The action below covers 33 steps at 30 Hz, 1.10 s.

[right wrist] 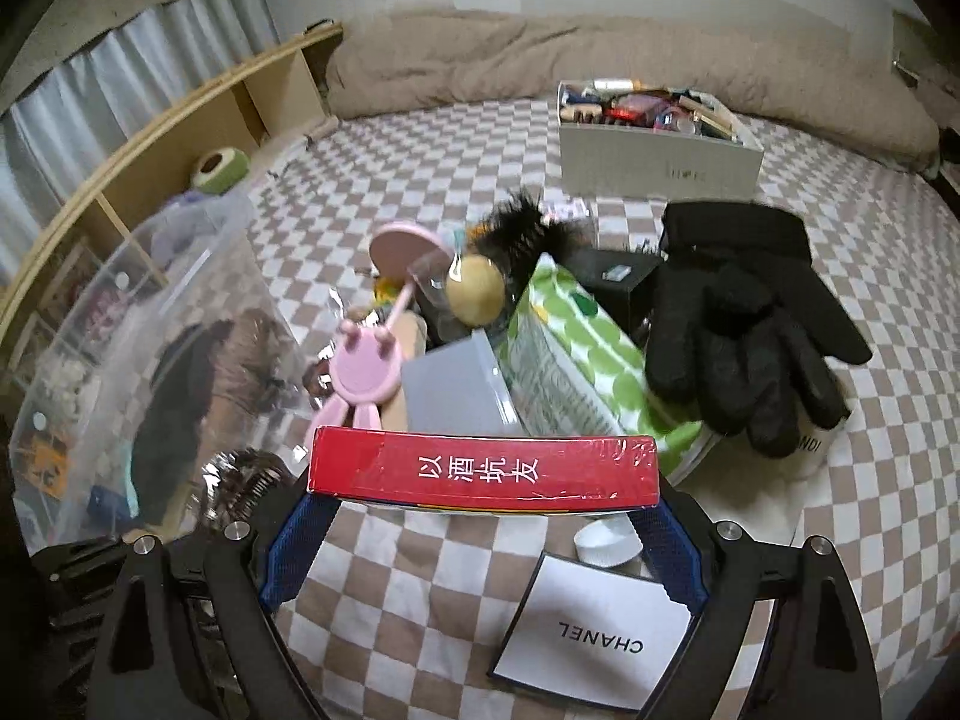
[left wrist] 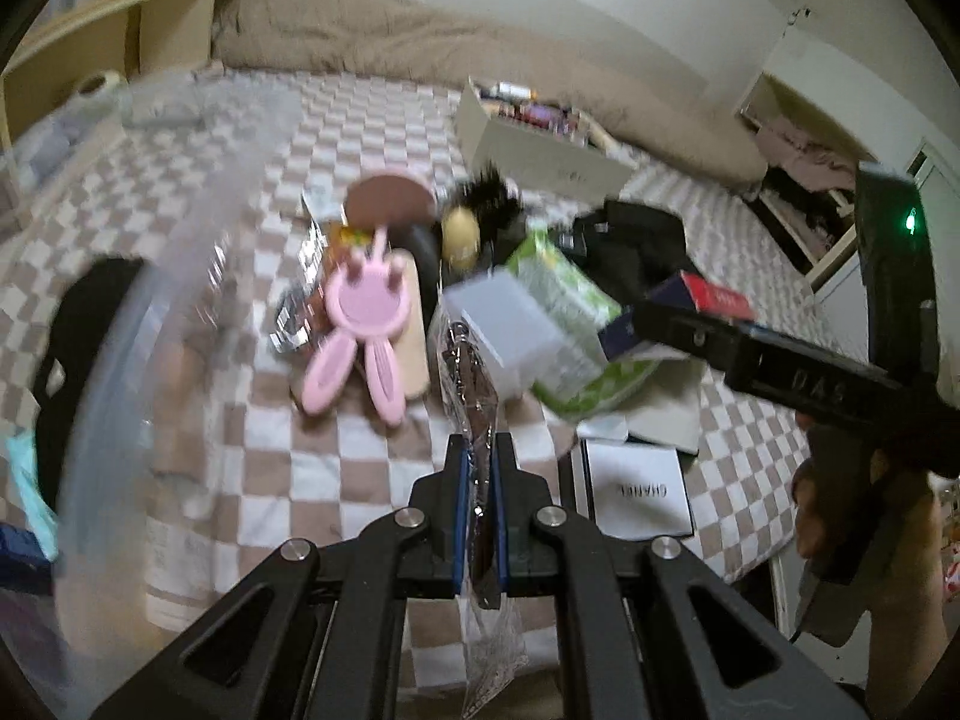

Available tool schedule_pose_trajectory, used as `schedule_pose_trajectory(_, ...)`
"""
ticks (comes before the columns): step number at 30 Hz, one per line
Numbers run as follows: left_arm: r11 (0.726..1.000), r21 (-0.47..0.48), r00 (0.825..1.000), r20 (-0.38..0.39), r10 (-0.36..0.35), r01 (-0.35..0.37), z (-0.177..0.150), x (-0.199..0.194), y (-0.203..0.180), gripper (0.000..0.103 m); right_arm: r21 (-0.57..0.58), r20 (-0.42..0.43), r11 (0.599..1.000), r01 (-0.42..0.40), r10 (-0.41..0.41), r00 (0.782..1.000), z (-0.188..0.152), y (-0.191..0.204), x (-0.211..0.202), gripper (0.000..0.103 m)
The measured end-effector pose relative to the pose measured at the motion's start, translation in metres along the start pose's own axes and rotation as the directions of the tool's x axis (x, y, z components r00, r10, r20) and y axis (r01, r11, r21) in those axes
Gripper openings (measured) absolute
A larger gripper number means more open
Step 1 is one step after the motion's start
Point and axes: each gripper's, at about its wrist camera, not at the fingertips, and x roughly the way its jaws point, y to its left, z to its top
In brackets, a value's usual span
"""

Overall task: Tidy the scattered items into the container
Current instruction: 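Lift the bagged cord and red box and carry both toward the clear container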

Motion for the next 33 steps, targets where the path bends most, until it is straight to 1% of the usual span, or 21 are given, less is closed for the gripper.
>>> schedule_pose_trajectory(4, 1.0, 0.0, 0.997, 0.083, 0.002, -0.002, 0.017, -0.024, 0.003, 0.008, 0.002, 0.04, 1.0, -0.01, 0.01, 0.999, 0.007, 0.002, -0.014, 0.092)
schedule_pose_trajectory(8, 1.0, 0.002, 0.985, 0.17, 0.026, -0.027, 0.032, -0.048, 0.007, 0.008, 0.022, 0.093, 0.999, -0.036, 0.034, 0.995, 0.016, 0.002, -0.03, 0.092)
schedule_pose_trajectory(13, 1.0, -0.014, 0.97, 0.244, 0.023, -0.021, 0.052, -0.074, 0.014, 0.008, 0.034, 0.145, 0.998, -0.06, 0.055, 0.988, 0.027, 0.004, -0.045, 0.092)
schedule_pose_trajectory(16, 1.0, -0.029, 0.96, 0.278, 0.018, -0.011, 0.06, -0.087, 0.018, 0.008, 0.029, 0.161, 0.997, -0.067, 0.061, 0.985, 0.031, 0.008, -0.048, 0.092)
schedule_pose_trajectory(19, 0.999, -0.041, 0.952, 0.306, 0.004, 0.009, 0.068, -0.102, 0.023, 0.008, 0.027, 0.167, 0.996, -0.084, 0.078, 0.983, 0.034, 0.013, -0.051, 0.092)
schedule_pose_trajectory(21, 0.999, -0.043, 0.946, 0.325, 0.006, 0.008, 0.071, -0.111, 0.027, 0.008, 0.022, 0.173, 0.996, -0.092, 0.087, 0.981, 0.037, 0.017, -0.054, 0.092)
schedule_pose_trajectory(27, 0.998, -0.047, 0.925, 0.375, 0.062, -0.047, 0.071, -0.133, 0.042, 0.008, 0.008, 0.202, 0.992, -0.123, 0.119, 0.972, 0.048, 0.034, -0.067, 0.092)
schedule_pose_trajectory(30, 0.996, -0.051, 0.925, 0.37, 0.088, -0.075, 0.069, -0.133, 0.051, 0.008, -0.008, 0.226, 0.991, -0.133, 0.131, 0.965, 0.057, 0.046, -0.076, 0.092)
schedule_pose_trajectory(33, 0.991, -0.062, 0.926, 0.354, 0.13, -0.116, 0.067, -0.129, 0.062, 0.008, -0.025, 0.245, 0.989, -0.146, 0.147, 0.958, 0.066, 0.063, -0.083, 0.092)
